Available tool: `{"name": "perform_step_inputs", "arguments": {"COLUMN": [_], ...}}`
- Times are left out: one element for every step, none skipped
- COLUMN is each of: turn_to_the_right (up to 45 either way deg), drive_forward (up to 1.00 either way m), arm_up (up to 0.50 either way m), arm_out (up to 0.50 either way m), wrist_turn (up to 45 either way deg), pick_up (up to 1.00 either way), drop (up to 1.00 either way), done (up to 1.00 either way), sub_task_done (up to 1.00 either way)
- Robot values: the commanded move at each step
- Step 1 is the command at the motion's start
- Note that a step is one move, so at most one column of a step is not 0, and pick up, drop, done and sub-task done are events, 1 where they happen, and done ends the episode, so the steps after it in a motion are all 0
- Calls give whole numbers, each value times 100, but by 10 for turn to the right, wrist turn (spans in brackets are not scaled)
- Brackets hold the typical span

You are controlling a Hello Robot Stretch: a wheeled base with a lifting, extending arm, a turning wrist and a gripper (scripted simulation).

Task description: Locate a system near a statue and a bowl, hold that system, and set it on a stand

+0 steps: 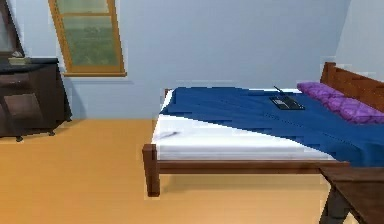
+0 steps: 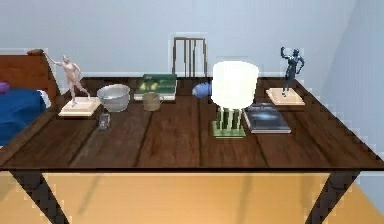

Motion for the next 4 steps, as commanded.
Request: {"name": "perform_step_inputs", "arguments": {"turn_to_the_right": [-210, -30, 450, 90], "drive_forward": [0, 0, 0, 0], "arm_up": [0, 0, 0, 0], "arm_out": [0, 0, 0, 0], "wrist_turn": [0, 0, 0, 0], "pick_up": [0, 0, 0, 0], "drop": [0, 0, 0, 0], "done": [0, 0, 0, 0], "sub_task_done": [0, 0, 0, 0]}}
